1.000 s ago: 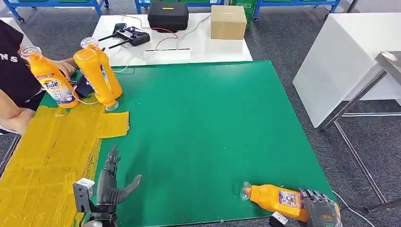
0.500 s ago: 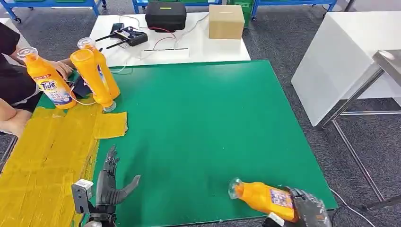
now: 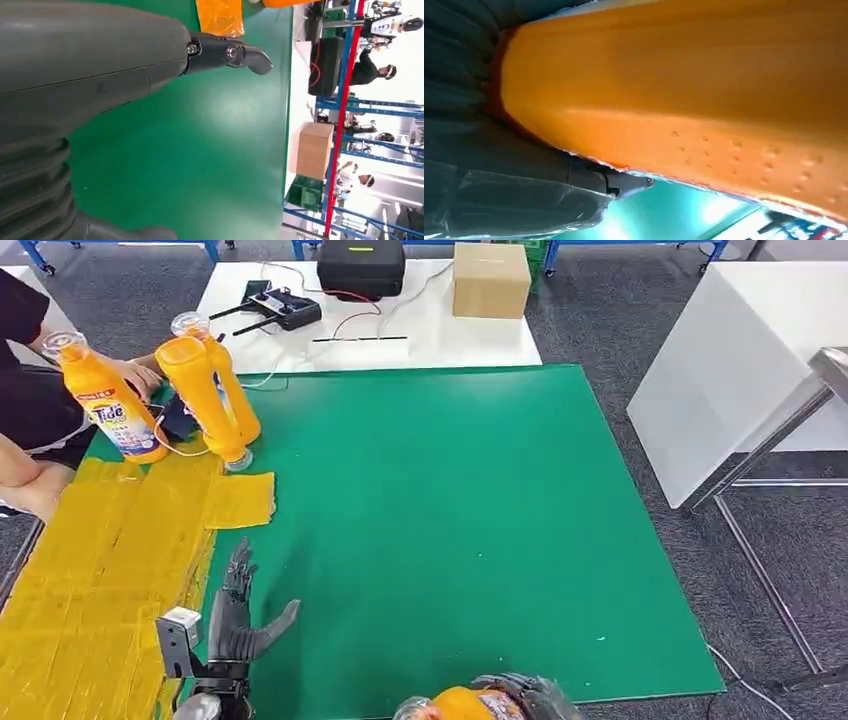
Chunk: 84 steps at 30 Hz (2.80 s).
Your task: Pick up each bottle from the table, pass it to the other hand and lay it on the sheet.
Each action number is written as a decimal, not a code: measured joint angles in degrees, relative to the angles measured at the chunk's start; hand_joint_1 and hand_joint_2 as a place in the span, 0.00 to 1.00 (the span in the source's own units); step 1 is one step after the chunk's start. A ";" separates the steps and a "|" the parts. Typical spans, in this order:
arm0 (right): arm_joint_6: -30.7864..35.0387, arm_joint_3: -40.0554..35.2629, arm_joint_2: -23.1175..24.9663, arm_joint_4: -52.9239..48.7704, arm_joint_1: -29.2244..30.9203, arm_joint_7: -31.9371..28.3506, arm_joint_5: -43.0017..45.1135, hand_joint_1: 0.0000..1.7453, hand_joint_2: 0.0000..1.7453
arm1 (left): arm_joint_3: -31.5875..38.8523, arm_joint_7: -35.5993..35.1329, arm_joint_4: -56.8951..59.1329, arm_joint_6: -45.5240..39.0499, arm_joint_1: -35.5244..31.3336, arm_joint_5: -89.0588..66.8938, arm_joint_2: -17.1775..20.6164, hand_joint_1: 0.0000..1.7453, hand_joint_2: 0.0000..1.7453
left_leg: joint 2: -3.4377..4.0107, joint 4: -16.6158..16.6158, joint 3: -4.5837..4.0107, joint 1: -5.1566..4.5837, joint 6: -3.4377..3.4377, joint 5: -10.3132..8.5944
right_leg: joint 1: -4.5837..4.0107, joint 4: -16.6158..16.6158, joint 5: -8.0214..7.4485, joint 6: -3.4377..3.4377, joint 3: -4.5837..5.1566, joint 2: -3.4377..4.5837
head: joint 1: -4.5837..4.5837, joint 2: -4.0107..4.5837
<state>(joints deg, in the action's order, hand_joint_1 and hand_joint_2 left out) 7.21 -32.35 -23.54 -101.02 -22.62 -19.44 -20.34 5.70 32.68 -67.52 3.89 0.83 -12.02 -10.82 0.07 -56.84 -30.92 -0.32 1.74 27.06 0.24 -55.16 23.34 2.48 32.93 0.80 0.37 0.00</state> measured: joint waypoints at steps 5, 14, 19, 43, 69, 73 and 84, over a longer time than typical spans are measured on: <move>-1.32 -0.52 1.80 0.02 3.25 -5.90 3.78 1.00 1.00 | -0.11 0.00 0.26 -0.18 -0.05 0.09 0.07 0.00 1.00 | 0.02 0.00 -0.02 0.00 0.00 0.01 | -0.01 0.00 0.00 0.00 0.06 0.01 | 0.02 0.00; -8.24 8.53 10.76 0.15 5.18 -9.55 3.30 0.99 1.00 | -0.35 0.00 0.22 -0.26 0.88 -0.70 -0.11 0.00 1.00 | -0.09 0.00 -0.07 0.03 -0.01 0.00 | -0.03 -0.03 0.01 -0.01 0.10 -0.10 | -0.02 0.00; -7.26 18.10 19.00 2.17 8.98 -8.65 -2.46 0.93 1.00 | -2.05 0.00 0.11 -1.07 1.78 -2.56 -0.83 0.00 1.00 | -0.14 0.00 -0.08 0.02 -0.01 -0.02 | -0.01 -0.03 0.01 -0.01 0.08 -0.13 | 0.02 0.00; -0.77 26.25 32.48 20.79 25.52 -9.13 -7.41 0.95 1.00 | -13.38 -2.05 3.13 -1.14 -6.54 -5.33 -1.03 0.00 1.00 | -0.21 -0.03 -0.28 0.01 -0.07 -0.15 | -0.01 -0.08 -0.01 -0.01 0.25 -0.17 | 0.00 0.00; -3.45 22.21 43.61 52.18 42.78 -16.98 -2.10 0.84 1.00 | -27.52 -3.78 12.76 1.95 -26.56 -1.53 -4.66 0.00 1.00 | -0.28 -0.06 -0.47 0.02 -0.12 -0.41 | -0.01 -0.15 -0.12 0.10 0.43 -0.22 | 0.02 0.00; -2.97 21.10 43.71 54.45 43.65 -17.11 -1.05 0.85 1.00 | -27.45 -3.67 13.31 1.97 -26.45 -1.09 -4.66 0.00 1.00 | -0.27 -0.06 -0.48 0.01 -0.12 -0.42 | 0.00 -0.17 -0.13 0.10 0.42 -0.22 | -0.02 0.00; 0.96 16.83 43.71 58.88 46.40 -17.04 3.03 0.88 1.00 | -27.45 -3.23 13.49 2.91 -26.43 1.55 -4.55 0.23 1.00 | -0.27 -0.06 -0.51 0.01 -0.12 -0.42 | 0.00 -0.18 -0.13 0.10 0.44 -0.23 | 0.00 0.00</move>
<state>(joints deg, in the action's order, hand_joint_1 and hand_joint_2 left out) 8.18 -15.52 20.17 -42.14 23.79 -36.48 -17.31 -21.75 29.44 -54.03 6.80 -25.60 -10.47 -15.36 -0.20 -56.90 -31.43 -0.31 1.62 26.65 0.24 -55.34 23.21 2.58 33.37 0.57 0.37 0.00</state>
